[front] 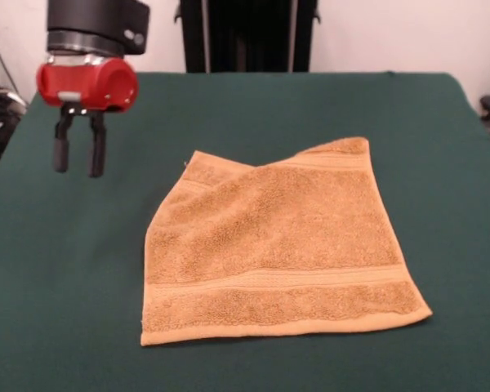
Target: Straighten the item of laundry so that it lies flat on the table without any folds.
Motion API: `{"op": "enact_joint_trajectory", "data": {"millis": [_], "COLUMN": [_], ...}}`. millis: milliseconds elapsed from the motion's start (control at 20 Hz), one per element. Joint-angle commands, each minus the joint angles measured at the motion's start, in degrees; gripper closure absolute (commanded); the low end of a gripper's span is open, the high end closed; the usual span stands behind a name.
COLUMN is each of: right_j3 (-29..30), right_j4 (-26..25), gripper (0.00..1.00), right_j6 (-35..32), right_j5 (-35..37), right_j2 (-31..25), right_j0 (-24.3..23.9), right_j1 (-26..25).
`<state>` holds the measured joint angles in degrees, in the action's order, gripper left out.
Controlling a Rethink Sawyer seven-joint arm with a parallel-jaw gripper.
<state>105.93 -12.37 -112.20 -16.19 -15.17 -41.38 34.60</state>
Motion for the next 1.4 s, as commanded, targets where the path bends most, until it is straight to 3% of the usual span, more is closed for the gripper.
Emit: {"op": "enact_joint_trajectory", "data": {"millis": [50,300,650,1000,1400], "right_j3": [10.87,11.20,9.28,3.96,7.45], "right_j4": [-0.95,0.43,0.97,-9.69,-14.89], "gripper": [0.00,0.00,0.00,0.00,0.00], "right_j6": [-13.99,-14.30,-12.97,-8.59,-5.24], "right_j5": [-9.15,-15.72,-14.16,-14.00,-8.64], "right_j2": [-1.10,0.65,0.23,-1.23,3.21], "right_j0": [7.50,9.94,10.10,4.19,3.61], "right_j1": [-2.61,-5.90,-7.56,-13.70,-12.83]}}
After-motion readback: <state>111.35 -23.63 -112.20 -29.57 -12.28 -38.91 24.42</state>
